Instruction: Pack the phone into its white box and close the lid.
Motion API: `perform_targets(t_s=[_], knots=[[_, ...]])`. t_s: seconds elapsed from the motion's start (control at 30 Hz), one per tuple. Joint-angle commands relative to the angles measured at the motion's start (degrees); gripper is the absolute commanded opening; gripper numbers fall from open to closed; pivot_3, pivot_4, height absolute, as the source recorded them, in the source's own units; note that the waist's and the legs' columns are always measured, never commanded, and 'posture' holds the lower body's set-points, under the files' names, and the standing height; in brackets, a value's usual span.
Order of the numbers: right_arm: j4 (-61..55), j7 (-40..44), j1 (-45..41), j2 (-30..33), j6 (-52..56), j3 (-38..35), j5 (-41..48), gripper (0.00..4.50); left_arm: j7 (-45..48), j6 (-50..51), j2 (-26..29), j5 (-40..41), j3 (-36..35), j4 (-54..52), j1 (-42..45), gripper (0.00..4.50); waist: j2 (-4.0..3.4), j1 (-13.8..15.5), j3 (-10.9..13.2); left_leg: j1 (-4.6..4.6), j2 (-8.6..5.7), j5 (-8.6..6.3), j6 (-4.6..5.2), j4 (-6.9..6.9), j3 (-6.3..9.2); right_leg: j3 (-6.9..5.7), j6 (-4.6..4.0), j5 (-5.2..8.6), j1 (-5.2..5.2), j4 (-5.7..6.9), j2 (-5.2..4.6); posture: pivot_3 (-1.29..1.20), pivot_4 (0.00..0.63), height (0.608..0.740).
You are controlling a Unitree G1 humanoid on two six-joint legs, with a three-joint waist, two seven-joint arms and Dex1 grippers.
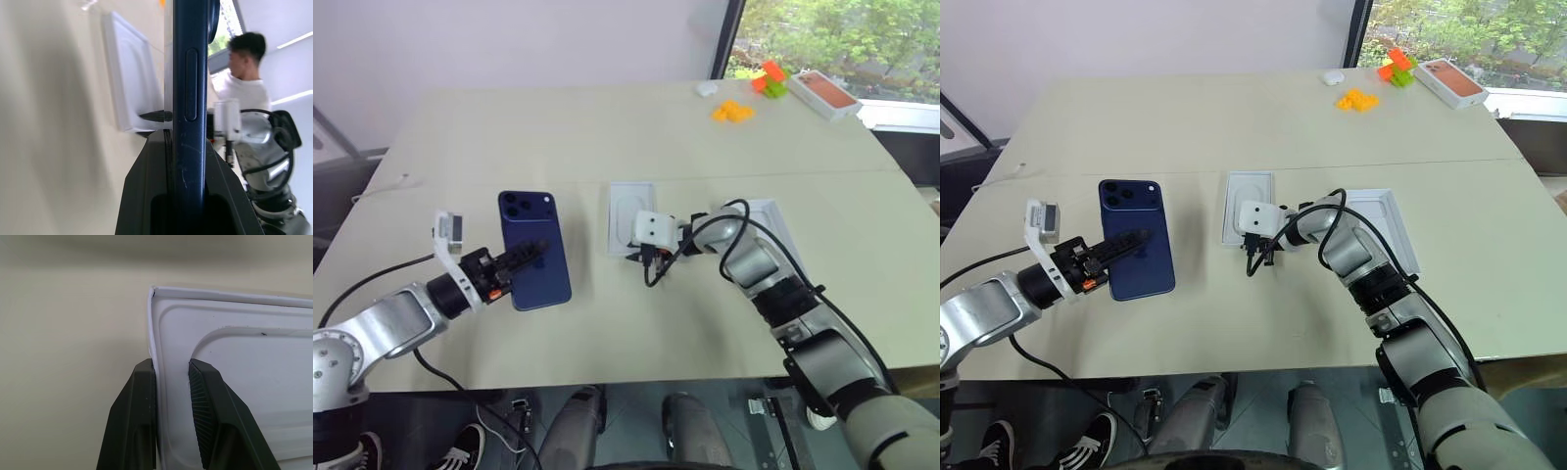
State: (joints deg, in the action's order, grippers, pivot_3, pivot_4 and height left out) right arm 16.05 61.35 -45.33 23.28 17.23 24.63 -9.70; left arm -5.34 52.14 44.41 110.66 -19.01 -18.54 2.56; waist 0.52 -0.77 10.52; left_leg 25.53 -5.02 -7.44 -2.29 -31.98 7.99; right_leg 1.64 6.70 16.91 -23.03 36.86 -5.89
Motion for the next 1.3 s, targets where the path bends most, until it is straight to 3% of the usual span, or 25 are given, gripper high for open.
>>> perform_targets(t_s=[0.03,0.27,0.43,0.67,1.1,1.13,1.17,1.3], knots=[[-7.28,3.33,2.5,2.59,2.33,-1.49,2.93,0.48,0.28,-1.44,0.65,1.31,-1.58,-1.47,-0.3,0.0,0.0,0.15,0.0,0.02,0.0,0.0,0.0,0.01,0.0,0.0,0.01,0.01,-0.01,0.02,0.0,0.0,0.15,0.74],[-30.68,9.32,13.73,12.24,12.78,-5.55,11.35,0.48,0.85,-2.34,0.13,0.09,-1.97,-2.51,-0.91,0.0,0.0,0.27,0.01,0.11,0.0,-0.01,0.0,-0.01,-0.01,0.01,0.02,0.02,0.06,0.03,-0.06,0.0,0.15,0.74],[-39.84,8.28,20.36,17.34,15.95,-6.4,13.16,0.48,2.13,-2.38,0.63,-2.58,-1.8,-2.29,-0.48,0.0,0.02,0.0,0.0,0.17,0.01,-0.01,0.0,-0.08,-0.1,0.02,-0.01,0.02,0.02,0.02,-0.14,0.0,0.15,0.74],[-42.47,3.1,21.12,14.71,20.83,-4.46,14.02,0.48,2.56,-1.61,0.42,-3.67,0.11,-1.21,1.4,0.0,0.04,0.08,-0.02,0.19,0.0,-0.04,0.04,-0.1,-0.17,-0.12,-0.03,0.01,-0.06,-0.01,-0.34,0.0,0.15,0.74],[-41.93,3.53,23.31,17.0,18.4,-1.63,14.71,0.48,1.98,-1.3,0.53,-3.6,0.4,-1.43,1.2,0.0,0.09,0.14,-0.05,0.16,-0.01,-0.06,0.1,-0.09,-0.16,-0.16,-0.01,0.01,-0.02,-0.09,-0.33,0.0,0.15,0.74],[-41.75,3.42,23.25,16.85,19.15,-1.74,15.25,1.5,1.96,-1.19,0.62,-3.98,0.57,-1.47,1.23,0.0,0.11,0.13,-0.05,0.16,-0.01,-0.06,0.1,-0.09,-0.16,-0.16,-0.01,0.01,0.01,-0.1,-0.33,0.0,0.15,0.74],[-41.63,3.29,23.17,16.67,19.51,-1.8,15.6,1.77,1.97,-1.18,0.6,-3.94,0.66,-1.48,1.26,0.0,0.11,0.15,-0.05,0.16,-0.01,-0.06,0.1,-0.09,-0.16,-0.16,-0.01,0.01,0.06,-0.1,-0.33,0.0,0.15,0.74],[-41.4,3.75,22.37,17.03,17.2,-1.98,16.16,3.73,1.85,-1.36,0.5,-2.34,1.01,-1.25,1.4,0.0,0.1,0.11,-0.04,0.18,-0.01,-0.06,0.1,-0.09,-0.16,-0.16,-0.01,0.01,0.07,-0.07,-0.32,0.0,0.15,0.74]])
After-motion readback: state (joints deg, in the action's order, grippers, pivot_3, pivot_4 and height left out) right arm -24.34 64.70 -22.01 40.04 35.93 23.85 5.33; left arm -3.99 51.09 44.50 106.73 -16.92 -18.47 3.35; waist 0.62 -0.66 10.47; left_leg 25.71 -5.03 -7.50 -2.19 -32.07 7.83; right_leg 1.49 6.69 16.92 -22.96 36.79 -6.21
